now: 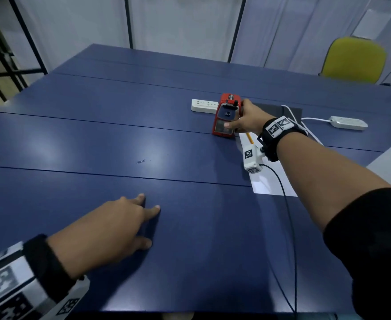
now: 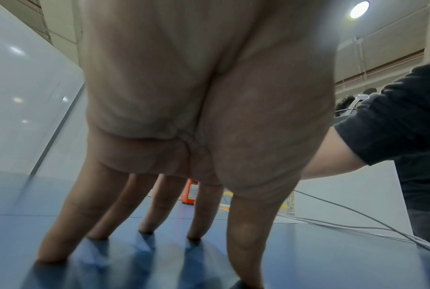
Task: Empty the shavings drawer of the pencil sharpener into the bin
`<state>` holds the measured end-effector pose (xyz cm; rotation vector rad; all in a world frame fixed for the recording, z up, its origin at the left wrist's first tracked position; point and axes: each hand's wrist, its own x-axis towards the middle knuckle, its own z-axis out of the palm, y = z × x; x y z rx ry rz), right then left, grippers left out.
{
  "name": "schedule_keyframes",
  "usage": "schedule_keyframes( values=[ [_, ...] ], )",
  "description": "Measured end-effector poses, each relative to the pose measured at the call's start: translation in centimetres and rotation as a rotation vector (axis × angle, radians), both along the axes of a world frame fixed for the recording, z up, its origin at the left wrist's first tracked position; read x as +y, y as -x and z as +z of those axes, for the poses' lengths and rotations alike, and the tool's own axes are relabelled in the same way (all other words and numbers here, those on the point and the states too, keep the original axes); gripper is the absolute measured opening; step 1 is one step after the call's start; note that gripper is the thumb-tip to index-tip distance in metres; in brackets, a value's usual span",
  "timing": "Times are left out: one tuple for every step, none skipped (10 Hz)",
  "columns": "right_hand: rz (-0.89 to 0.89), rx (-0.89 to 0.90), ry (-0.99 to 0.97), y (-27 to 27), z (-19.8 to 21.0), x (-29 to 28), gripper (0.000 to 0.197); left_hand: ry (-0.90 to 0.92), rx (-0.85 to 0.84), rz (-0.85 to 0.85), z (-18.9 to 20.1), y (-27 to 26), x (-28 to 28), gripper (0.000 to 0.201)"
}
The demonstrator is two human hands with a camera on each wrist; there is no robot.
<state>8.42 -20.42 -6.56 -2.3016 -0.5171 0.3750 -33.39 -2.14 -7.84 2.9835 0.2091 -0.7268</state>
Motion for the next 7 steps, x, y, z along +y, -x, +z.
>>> schedule_keyframes(
  values=[
    [0.006, 0.024, -0.009, -1.4, -0.8, 0.4, 0.104, 0.025, -0.004, -0.006, 0.0, 0.0, 0.0, 0.086],
    [0.030, 0.021, -0.037, -2.6, -1.6, 0.5, 0.117, 0.022, -0.020, -0.017, 0.1, -0.5, -0.2, 0.086],
    [0.052, 0.005, -0.032, -2.4, -1.9, 0.4, 0.114, 0.013, -0.022, -0.019, -0.2, -0.5, -0.3, 0.085],
    [0.070, -0.045, -0.013, -1.3, -1.7, 0.5, 0.100, 0.006, -0.006, -0.014, 0.0, -0.4, -0.4, 0.085],
    [0.076, -0.103, 0.049, -1.5, -2.2, 0.3, 0.088, 0.024, 0.030, 0.000, 0.5, -0.2, -0.4, 0.084],
    [0.043, -0.118, 0.134, -6.1, -5.3, -0.8, 0.095, 0.057, 0.006, 0.018, 0.7, 0.3, -0.3, 0.084],
    [-0.004, -0.190, 0.148, 0.2, -2.9, -1.2, 0.079, 0.079, -0.029, 0.015, 0.8, 1.6, -0.4, 0.084]
  ],
)
